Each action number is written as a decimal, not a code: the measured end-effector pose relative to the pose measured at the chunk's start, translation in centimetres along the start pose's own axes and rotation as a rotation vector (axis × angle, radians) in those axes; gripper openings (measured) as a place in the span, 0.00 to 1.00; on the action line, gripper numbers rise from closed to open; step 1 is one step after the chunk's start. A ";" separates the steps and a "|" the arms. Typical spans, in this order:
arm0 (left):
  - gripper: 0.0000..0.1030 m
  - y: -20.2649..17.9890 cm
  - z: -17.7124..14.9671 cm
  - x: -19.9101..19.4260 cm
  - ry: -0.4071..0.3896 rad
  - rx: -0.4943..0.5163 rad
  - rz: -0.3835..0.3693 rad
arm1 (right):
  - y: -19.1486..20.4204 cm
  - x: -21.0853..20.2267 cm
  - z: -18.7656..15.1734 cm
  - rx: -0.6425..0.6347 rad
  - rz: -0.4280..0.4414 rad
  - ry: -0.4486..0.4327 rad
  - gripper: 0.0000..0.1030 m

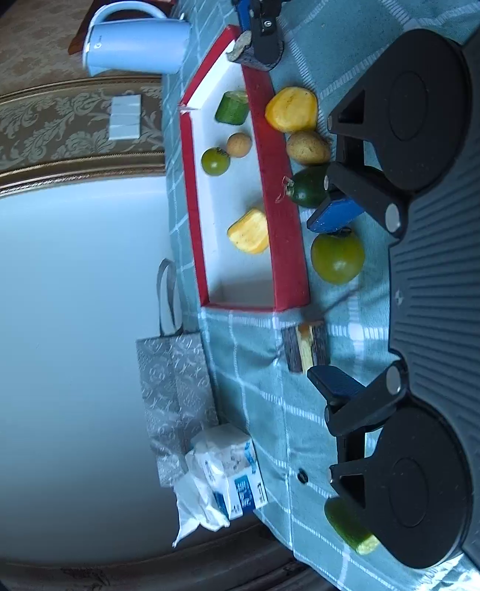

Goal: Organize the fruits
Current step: 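Lift the stalk chunk with the right tool while the left tool grasps a dark green tomato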

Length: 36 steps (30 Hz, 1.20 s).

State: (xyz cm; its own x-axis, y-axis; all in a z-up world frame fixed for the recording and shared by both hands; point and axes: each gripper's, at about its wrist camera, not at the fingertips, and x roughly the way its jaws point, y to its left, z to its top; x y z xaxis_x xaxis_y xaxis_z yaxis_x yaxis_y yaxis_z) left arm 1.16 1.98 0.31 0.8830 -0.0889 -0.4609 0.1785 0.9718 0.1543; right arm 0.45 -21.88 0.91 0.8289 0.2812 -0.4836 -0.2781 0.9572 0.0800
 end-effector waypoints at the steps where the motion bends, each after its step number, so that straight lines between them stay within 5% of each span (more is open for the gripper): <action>1: 0.76 -0.2 0.0 0.2 0.009 0.008 -0.007 | 0.0 0.0 0.0 0.001 0.001 -0.001 0.30; 15: 0.76 -0.8 0.6 1.9 0.067 -0.006 -0.014 | -0.2 -0.3 0.1 0.015 -0.002 -0.018 0.30; 24: 0.35 -1.7 0.6 2.4 0.104 0.010 -0.039 | -0.5 -0.4 0.2 0.026 0.001 -0.027 0.30; 36: 0.33 -1.2 0.6 2.1 0.105 -0.064 0.026 | -0.8 -0.7 0.2 0.047 -0.007 -0.046 0.30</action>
State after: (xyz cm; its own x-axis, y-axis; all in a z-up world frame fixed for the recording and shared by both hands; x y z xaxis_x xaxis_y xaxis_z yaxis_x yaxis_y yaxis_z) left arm 3.05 0.48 -0.31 0.8359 -0.0433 -0.5472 0.1249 0.9857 0.1129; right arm 0.23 -22.85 1.37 0.8526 0.2759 -0.4438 -0.2498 0.9611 0.1177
